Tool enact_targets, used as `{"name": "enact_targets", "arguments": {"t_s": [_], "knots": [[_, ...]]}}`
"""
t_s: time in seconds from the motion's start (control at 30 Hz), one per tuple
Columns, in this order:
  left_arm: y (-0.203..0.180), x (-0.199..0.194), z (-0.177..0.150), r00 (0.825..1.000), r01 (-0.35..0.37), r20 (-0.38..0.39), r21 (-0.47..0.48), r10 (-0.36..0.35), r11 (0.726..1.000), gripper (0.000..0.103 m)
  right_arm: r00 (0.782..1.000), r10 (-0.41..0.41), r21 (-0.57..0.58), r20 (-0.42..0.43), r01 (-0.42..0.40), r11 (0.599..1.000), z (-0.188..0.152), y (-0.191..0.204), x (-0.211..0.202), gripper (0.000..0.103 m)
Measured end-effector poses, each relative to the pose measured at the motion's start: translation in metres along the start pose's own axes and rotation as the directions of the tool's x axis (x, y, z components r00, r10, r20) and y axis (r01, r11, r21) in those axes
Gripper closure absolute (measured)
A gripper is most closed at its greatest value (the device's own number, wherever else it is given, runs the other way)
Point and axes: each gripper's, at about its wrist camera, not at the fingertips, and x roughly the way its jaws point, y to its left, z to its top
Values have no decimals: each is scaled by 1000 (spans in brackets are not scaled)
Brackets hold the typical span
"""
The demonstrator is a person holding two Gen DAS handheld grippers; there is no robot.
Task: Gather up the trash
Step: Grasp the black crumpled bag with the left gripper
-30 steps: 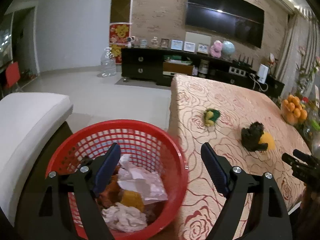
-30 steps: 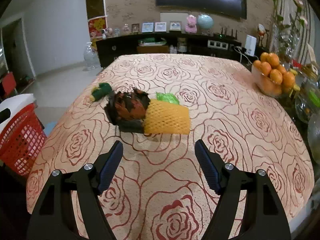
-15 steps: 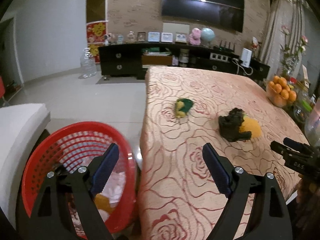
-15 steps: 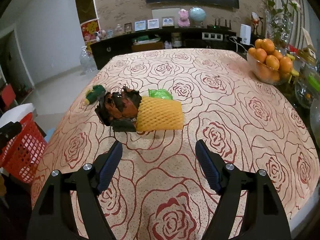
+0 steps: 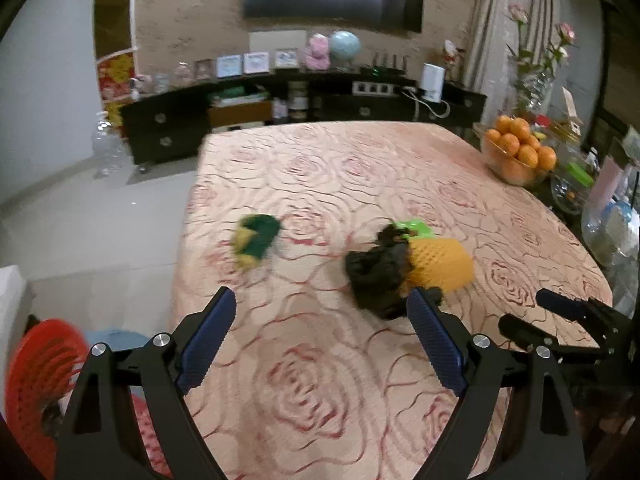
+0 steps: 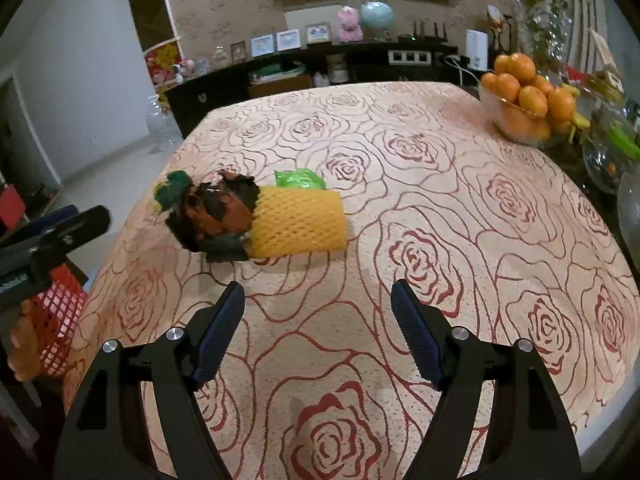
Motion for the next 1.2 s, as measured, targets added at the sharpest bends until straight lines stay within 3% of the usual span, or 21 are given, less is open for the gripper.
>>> {"name": "enact_targets", "arguments": {"t_s": [0.27, 0.6, 0.63, 0.67, 0.73, 1.2], "knots": [[-12, 53, 9, 994, 73, -80, -37, -76, 997, 19, 1000, -7, 34, -17, 7, 999, -1, -6, 5, 30], [-24, 91, 16, 992, 93, -79, -28, -95, 995, 19, 998, -6, 46, -67, 9, 999, -7, -8, 19, 30], [-25, 93, 15, 992, 103, -74, -30, -105, 994, 25, 997, -6, 47, -71, 10, 999, -7, -8, 20, 30], [-26, 93, 15, 991, 107, -74, -26, -109, 994, 38, 997, -5, 49, -74, 8, 999, -7, -8, 20, 30], [-29, 96, 14, 990, 118, -81, -5, -118, 993, 49, 997, 1, 53, -81, 3, 999, -7, -8, 21, 30], [-15, 62, -1, 995, 83, -47, -25, -84, 996, 54, 996, -18, 58, -82, 23, 998, -8, -12, 24, 30]]}}
